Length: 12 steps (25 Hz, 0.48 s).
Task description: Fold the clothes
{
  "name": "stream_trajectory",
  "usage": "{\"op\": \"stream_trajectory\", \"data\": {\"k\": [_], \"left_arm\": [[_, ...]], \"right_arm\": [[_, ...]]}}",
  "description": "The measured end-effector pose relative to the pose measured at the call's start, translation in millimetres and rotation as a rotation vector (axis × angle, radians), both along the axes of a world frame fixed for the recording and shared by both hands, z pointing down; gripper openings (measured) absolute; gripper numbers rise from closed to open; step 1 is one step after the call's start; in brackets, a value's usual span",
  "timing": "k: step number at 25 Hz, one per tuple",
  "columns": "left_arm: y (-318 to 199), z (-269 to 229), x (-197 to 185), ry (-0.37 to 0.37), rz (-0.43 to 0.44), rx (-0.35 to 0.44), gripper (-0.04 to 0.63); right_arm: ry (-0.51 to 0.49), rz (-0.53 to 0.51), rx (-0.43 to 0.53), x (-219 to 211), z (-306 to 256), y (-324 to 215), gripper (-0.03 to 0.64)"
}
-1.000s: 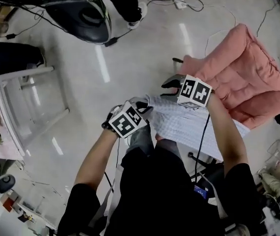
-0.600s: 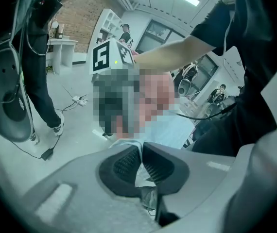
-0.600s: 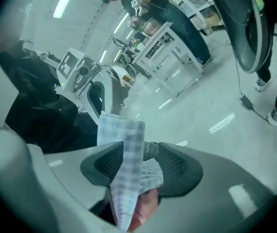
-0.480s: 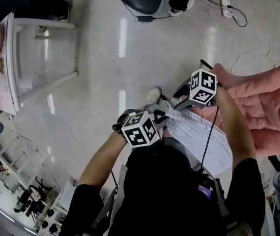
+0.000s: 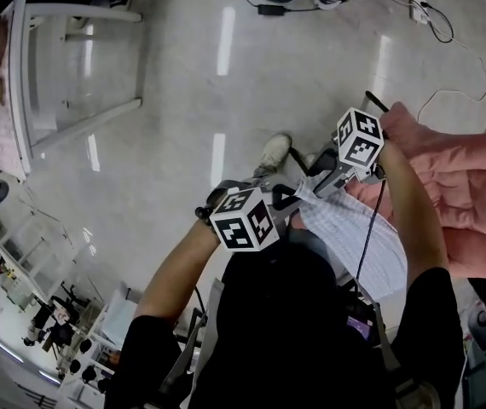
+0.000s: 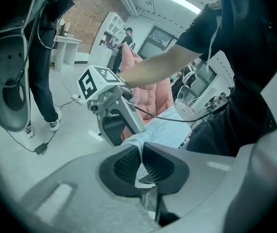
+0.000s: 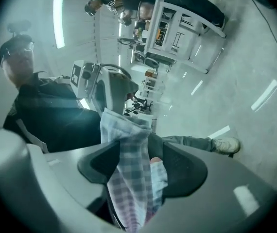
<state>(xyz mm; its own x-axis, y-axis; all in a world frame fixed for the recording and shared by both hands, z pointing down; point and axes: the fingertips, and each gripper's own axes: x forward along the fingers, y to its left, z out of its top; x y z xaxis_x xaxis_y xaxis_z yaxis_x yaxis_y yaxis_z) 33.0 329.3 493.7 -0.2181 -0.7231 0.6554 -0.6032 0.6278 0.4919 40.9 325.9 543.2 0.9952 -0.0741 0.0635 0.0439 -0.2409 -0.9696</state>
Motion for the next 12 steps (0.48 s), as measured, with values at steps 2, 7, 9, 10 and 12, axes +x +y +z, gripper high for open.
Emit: {"op": "stream_trajectory", "data": {"k": [2, 7, 9, 10, 12], "left_arm": [[0, 0, 2, -0.004, -0.001, 0.011, 0.017], [-3, 1, 5, 0.003, 0.012, 0.022, 0.017], [-4, 5, 6, 0.014, 0.021, 0.018, 0.017], [-4, 6, 7, 0.019, 0.023, 0.017, 0.017], [-5, 9, 7, 0.028, 0.023, 0.017, 0.017]], "right_arm": [[0.032, 0.014, 0.026, 0, -2, -2, 0.257], [0.067, 0.050, 0.000, -1, -11, -4, 0.275], [0.087, 0.062, -0.024, 3, -18, -5, 0.276], [0.096, 0.065, -0.034, 4, -21, -6, 0.276], [0.099, 0.069, -0.052, 4, -26, -9, 0.275]]}}
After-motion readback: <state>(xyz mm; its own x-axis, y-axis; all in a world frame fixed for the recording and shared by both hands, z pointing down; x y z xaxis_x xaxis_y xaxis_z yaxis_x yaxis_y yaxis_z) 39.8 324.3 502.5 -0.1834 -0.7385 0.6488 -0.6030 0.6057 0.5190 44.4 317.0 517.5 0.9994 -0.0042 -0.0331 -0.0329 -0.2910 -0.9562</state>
